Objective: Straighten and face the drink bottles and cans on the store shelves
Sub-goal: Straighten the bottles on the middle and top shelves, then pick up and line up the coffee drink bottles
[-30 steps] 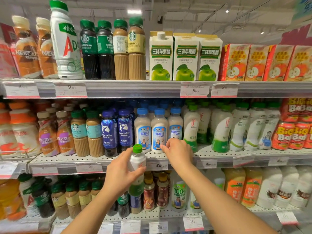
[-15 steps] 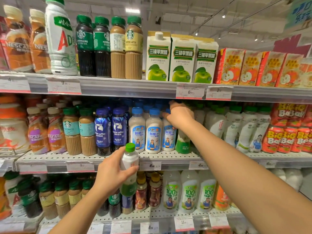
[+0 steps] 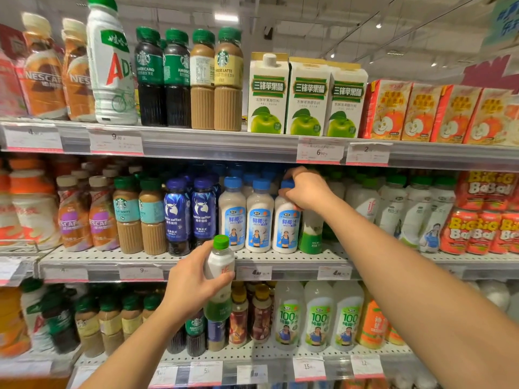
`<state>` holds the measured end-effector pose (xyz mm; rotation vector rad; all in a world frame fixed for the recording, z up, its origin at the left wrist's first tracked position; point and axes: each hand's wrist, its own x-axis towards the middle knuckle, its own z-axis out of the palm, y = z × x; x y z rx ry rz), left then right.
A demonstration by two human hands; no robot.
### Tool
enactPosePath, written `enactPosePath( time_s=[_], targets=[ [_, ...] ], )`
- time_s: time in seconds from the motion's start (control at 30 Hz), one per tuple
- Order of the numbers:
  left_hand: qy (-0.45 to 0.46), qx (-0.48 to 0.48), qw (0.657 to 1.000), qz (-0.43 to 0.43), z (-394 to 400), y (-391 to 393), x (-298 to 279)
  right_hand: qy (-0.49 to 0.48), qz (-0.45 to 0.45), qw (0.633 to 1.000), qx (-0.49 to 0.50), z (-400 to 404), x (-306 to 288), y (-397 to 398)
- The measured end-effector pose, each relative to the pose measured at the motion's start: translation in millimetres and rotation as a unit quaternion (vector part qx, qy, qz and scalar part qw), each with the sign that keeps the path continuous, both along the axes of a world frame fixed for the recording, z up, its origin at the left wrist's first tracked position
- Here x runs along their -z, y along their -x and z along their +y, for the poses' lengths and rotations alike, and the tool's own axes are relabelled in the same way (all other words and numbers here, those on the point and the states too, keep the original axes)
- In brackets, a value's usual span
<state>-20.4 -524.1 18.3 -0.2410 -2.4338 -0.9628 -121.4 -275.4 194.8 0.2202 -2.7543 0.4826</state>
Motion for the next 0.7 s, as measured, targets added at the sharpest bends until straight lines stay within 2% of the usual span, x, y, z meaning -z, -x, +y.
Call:
enactPosePath(
  time_s=[0.1, 0.17, 0.23, 0.3, 0.43, 0.57, 0.7],
  targets=[
    [-0.001, 0.002, 1.000, -0.005, 0, 1, 0, -0.019, 0.013, 1.000, 0.018, -1, 0, -7],
    [-0.008, 0.005, 1.000, -0.004, -1, 0, 0, -0.106, 0.097, 0.989, 0.036, -9, 0, -17],
    [-0.014, 0.008, 1.000, -0.005, -1, 0, 0, -0.163, 0.183, 0.970, 0.013, -24, 2, -28],
    [-0.014, 0.010, 1.000, -0.006, -1, 0, 0, -0.163, 0.206, 0.964, -0.045, -44, 6, -32],
    [-0.019, 0.011, 1.000, -0.010, -3, 1, 0, -0.123, 0.111, 0.980, -0.108, -81, 2, -23],
    [-0.020, 0.014, 1.000, -0.007, -3, 0, -2, -0.129, 0.013, 0.988, -0.086, -104, -9, -11],
    [-0.030, 0.020, 0.999, -0.009, -4, 0, 0, -0.119, -0.013, 0.990, -0.069, -119, -12, -6]
  ],
)
